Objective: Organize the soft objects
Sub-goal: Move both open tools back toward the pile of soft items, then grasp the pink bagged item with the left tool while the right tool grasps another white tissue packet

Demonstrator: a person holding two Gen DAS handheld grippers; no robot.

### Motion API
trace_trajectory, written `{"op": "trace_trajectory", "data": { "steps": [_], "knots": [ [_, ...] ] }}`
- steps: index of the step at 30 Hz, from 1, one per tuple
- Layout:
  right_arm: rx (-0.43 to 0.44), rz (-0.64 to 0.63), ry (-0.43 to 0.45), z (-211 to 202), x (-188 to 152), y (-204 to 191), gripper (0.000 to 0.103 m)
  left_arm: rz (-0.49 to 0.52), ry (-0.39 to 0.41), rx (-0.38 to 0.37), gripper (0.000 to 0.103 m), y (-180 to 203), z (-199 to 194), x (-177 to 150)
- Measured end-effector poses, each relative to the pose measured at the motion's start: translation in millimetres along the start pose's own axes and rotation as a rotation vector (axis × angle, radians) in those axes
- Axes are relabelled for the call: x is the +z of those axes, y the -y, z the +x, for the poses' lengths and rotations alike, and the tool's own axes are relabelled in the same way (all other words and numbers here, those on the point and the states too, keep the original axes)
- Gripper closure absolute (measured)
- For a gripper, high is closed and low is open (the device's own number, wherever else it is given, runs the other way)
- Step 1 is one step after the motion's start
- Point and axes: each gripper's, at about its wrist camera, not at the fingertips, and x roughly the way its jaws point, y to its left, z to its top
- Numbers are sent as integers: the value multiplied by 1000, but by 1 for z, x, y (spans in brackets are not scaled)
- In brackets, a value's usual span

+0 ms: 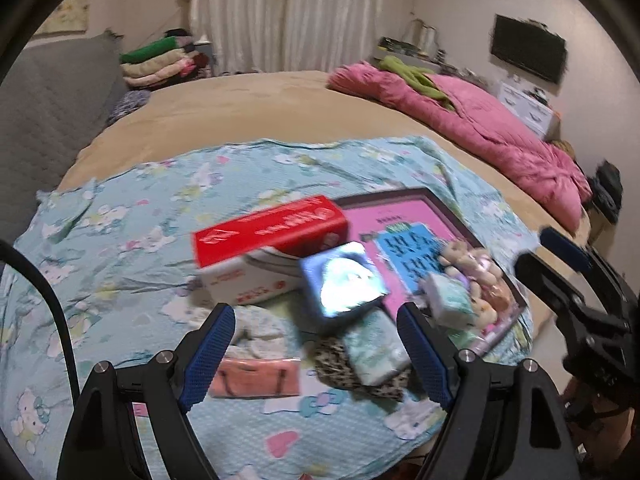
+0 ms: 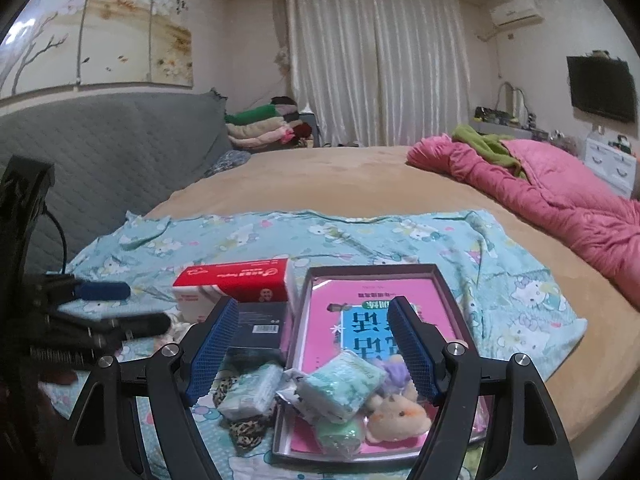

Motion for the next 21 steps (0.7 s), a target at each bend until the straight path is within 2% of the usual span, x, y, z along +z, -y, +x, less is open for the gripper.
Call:
{"op": "trace_trajectory", "data": {
  "steps": [12, 21],
  "knots": [
    [40, -90, -41, 7, -4, -30, 25, -133, 5, 59, 20, -67, -7, -4],
    [83, -152, -103, 20, -17, -59, 25, -164, -33, 64, 20, -89, 3, -22]
  ]
}}
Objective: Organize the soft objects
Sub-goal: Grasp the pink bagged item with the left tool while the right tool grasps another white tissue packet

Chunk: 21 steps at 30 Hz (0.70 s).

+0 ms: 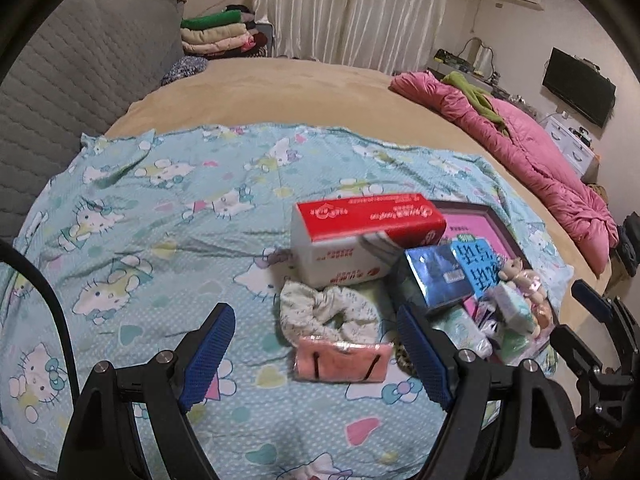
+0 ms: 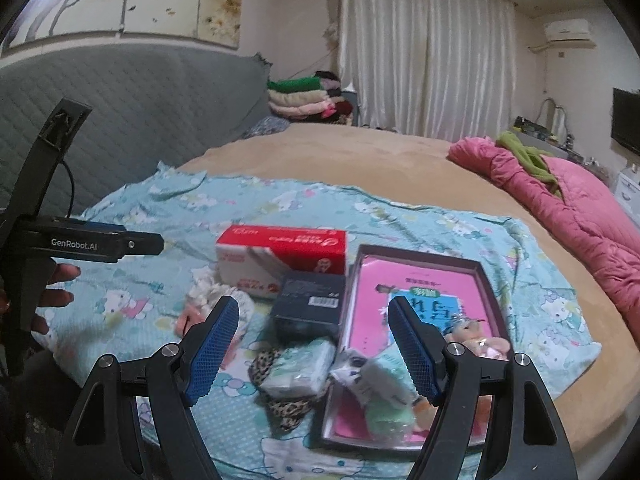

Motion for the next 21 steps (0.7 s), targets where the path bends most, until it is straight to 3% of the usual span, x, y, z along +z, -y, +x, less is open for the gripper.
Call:
{"op": "trace_trajectory", "data": {
  "steps": [5, 11, 17, 21],
  "knots": [
    [11, -29, -38, 9, -6, -10, 25, -20, -76, -22, 20, -3, 22, -14],
    [17, -57, -77, 20, -15, -14, 25, -136, -173, -69, 20, -12, 50, -31],
    [15, -45, -99, 27, -19, -10, 25, -412, -256, -236, 20, -24, 75, -46],
    [-1, -66, -108, 33, -22, -11, 25, -496, -287, -250, 20, -22, 91, -49]
  ]
}}
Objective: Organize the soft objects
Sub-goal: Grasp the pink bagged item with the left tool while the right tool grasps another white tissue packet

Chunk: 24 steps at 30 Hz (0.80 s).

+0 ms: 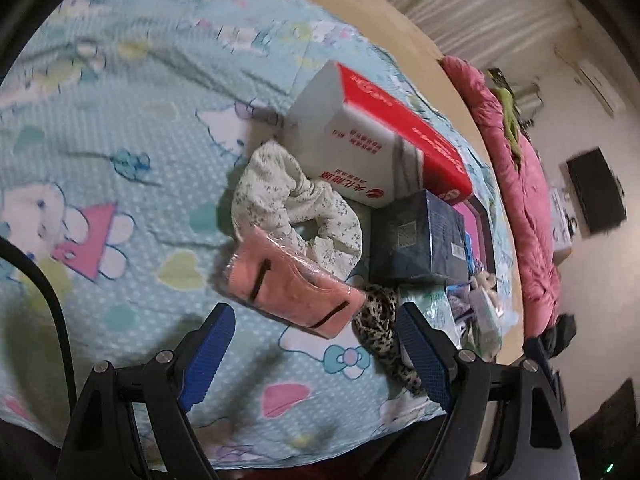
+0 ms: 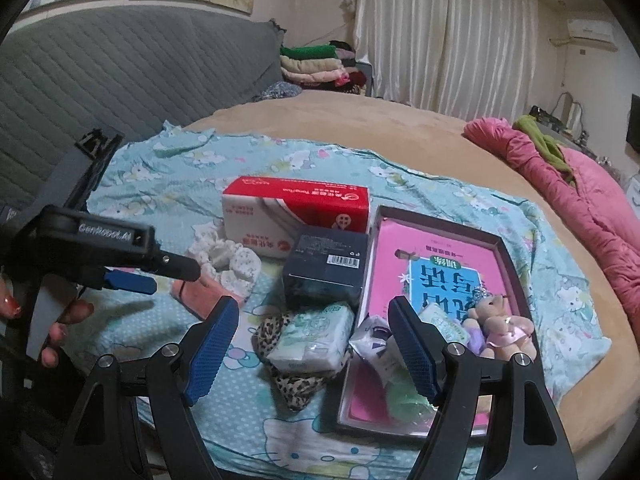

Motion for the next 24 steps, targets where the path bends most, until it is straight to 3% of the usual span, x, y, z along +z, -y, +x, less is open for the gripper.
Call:
{"op": "trace_trajectory", "data": {
  "steps": [9, 13, 17, 24],
  "knots": [
    [-14, -79, -44, 22, -5, -11, 25, -89, -32, 46, 21, 5, 37, 4],
    [-59, -159, -99, 39, -10, -23, 25, -112, -36, 67, 26, 5, 49, 6],
    [-107, -215, -168, 61, -17, -31, 25, -118, -34, 77, 32, 3, 54, 5],
    [-149, -250, -231, 84, -24, -37, 24, -108, -36, 60, 35, -5, 55, 6]
  ]
}}
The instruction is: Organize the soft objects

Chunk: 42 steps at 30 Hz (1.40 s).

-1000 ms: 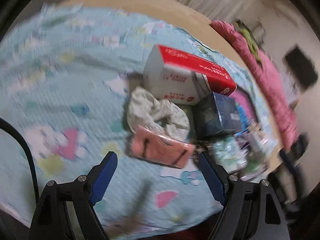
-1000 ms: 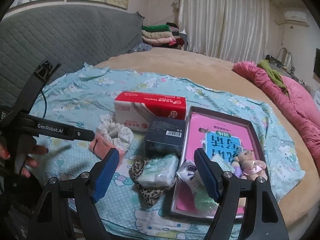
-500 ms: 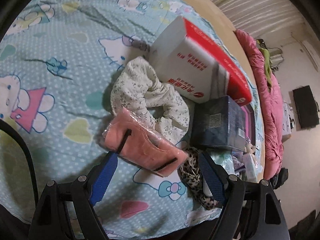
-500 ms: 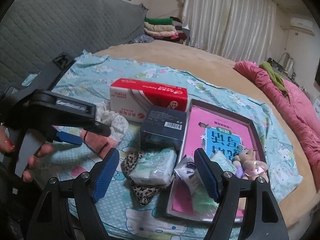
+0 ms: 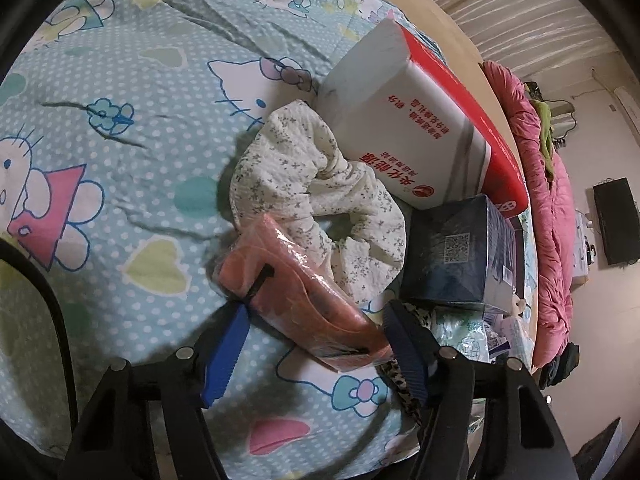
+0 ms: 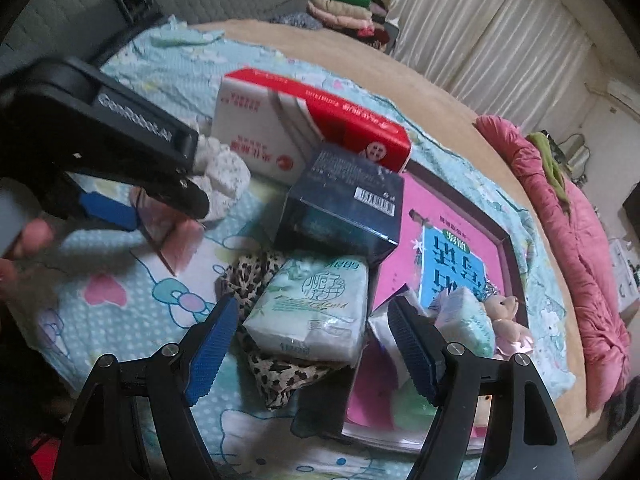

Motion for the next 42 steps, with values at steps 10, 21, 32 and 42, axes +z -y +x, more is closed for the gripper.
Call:
{"op": "trace_trajectory", "data": {
  "steps": [10, 21, 32, 42],
  "knots": [
    [19, 29, -22, 14, 0, 5, 47, -2, 37, -59, 43, -33, -16, -12],
    [152, 171, 103, -25, -2, 32, 48, 35, 51, -68, 60, -47, -34, -29],
    [187, 274, 152, -43, -8, 50, 48, 77, 67, 1, 80, -47, -59, -38],
    [187, 284, 241, -64, -9, 57, 48, 188, 121, 54, 83, -22, -87, -52]
  ]
}}
